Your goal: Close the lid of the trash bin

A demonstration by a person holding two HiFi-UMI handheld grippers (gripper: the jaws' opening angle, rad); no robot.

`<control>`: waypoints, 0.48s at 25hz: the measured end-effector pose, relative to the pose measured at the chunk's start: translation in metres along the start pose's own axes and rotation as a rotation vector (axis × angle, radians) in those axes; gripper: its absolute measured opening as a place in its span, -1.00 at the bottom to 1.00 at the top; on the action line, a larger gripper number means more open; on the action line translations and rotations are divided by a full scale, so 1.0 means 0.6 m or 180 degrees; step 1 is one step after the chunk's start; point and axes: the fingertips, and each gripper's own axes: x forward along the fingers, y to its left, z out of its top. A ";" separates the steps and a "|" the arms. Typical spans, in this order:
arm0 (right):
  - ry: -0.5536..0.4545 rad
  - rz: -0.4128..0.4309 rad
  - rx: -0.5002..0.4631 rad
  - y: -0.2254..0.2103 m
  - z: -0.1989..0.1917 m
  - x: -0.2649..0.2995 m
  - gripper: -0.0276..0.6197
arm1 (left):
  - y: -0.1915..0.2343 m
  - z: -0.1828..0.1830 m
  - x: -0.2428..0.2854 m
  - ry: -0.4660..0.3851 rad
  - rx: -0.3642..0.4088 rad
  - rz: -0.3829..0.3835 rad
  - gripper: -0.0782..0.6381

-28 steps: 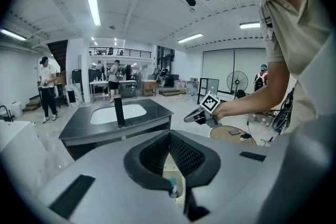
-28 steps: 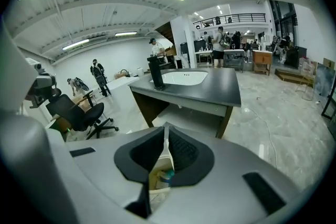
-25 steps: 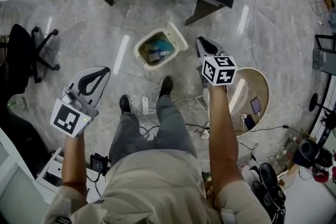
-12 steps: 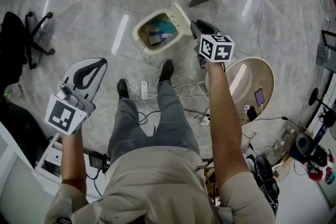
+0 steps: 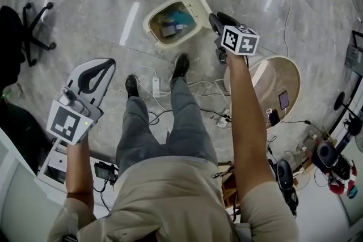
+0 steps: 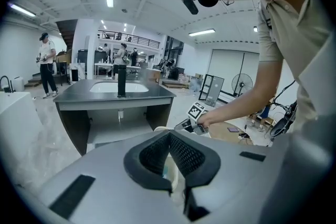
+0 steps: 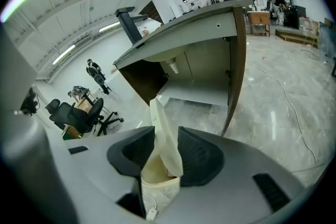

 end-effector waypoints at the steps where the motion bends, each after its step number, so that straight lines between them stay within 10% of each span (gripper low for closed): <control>1: -0.0014 0.0028 0.0028 -0.001 0.001 0.002 -0.47 | 0.001 -0.004 0.001 0.0004 -0.0010 -0.0002 -0.74; 12: 0.0151 0.0354 -0.0048 0.062 -0.024 0.034 -0.56 | 0.034 -0.028 -0.005 -0.0011 -0.0092 0.0020 -0.74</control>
